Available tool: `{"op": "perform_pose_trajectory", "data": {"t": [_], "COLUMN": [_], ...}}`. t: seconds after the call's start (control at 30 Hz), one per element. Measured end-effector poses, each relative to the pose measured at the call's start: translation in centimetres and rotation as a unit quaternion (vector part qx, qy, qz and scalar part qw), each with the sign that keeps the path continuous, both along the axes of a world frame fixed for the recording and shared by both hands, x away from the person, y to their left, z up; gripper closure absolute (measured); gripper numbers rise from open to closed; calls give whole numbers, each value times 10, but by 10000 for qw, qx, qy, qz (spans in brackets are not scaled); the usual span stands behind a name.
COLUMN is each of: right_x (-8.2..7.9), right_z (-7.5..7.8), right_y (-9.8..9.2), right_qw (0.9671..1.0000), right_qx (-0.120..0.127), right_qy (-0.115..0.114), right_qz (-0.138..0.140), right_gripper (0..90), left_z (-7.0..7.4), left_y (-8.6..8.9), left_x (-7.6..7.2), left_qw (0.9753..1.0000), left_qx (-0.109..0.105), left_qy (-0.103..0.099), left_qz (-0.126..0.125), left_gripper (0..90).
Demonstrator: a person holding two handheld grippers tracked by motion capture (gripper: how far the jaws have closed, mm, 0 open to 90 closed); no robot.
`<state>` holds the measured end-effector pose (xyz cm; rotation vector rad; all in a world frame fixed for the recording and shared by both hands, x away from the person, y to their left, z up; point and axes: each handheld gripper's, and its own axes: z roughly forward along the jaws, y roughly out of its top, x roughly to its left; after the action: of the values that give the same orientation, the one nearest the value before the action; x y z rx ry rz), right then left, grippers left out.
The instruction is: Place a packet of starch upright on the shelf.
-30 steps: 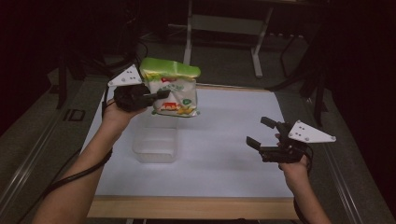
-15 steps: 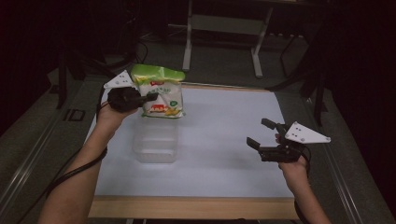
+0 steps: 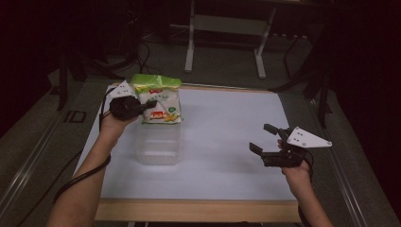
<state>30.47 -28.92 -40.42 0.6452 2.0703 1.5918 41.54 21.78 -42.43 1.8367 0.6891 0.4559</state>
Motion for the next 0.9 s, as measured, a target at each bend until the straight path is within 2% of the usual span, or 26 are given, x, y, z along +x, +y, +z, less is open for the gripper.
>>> {"op": "perform_pose_trajectory", "data": {"t": [0.17,0.27,0.47,0.53,0.6,0.9], "right_x": [1,1,1,1,1,2], "right_z": [-3,-4,-5,-6,-6,-9], "right_y": [-2,-3,-5,-5,-3,0], "right_qw": [10000,10000,10000,9997,9992,9988], "right_qx": [-6,25,40,115,166,189], "right_qy": [36,83,85,189,239,304], "right_qz": [-11,-24,5,112,260,339], "right_gripper": [133,133,133,144,144,142], "left_z": [-10,-16,-24,-28,-30,-38], "left_y": [0,-3,2,2,4,4], "left_x": [4,5,4,4,5,7], "left_qw": [9999,9996,9998,9997,9996,9991], "left_qx": [106,241,191,212,222,285], "left_qy": [83,118,82,86,165,299], "left_qz": [-1,-35,7,23,35,13], "left_gripper": [810,810,811,812,812,811]}}
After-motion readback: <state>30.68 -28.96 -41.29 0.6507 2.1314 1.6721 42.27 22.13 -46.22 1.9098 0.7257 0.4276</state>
